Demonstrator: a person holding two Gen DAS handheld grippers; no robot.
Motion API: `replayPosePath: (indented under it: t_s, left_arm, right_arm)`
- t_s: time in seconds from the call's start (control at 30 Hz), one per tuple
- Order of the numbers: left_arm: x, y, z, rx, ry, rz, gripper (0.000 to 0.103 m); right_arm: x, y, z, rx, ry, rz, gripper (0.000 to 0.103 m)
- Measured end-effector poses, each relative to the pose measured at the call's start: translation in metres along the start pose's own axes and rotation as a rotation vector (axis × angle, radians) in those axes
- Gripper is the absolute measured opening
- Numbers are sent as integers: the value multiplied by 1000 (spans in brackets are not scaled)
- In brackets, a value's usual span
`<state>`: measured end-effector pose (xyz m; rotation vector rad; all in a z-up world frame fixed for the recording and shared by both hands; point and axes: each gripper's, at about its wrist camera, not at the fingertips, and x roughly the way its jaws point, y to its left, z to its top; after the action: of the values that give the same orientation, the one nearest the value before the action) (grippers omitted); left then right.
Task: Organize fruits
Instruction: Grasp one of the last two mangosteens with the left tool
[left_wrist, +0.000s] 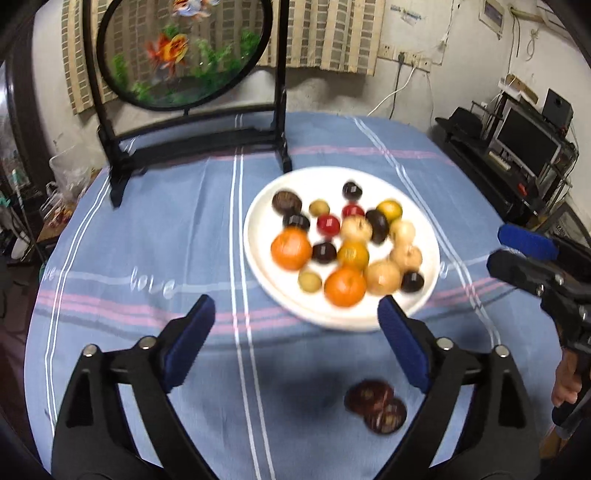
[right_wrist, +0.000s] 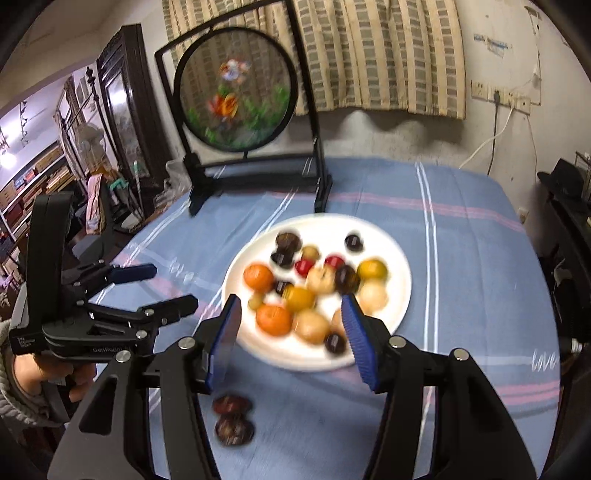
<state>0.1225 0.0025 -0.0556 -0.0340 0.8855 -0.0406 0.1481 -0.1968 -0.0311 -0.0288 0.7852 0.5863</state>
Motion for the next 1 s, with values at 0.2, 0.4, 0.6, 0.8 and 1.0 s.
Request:
replayPosePath:
  t_s: [0.2,0.4,0.6,0.8,1.0]
  left_arm:
    - [4,-5,-40,-17,80,6,97]
    - [17,-15,-62,-8,143,-9,97]
    - [35,-33,-71,29,183,-23,97]
    - [49,-46,-72,68,200,-24,97]
    - [60,-48,-75,84,213,-10,97]
  right_arm:
    - [-2,17,-51,-2,100,22,58]
    - [-14,20,-87,-31,171,4,58]
    - [-39,-2,-103,31,154,-53,58]
    - [-58,-24,-117,98,141,-111,58]
    - [-64,-32,-123,130,141,-142,58]
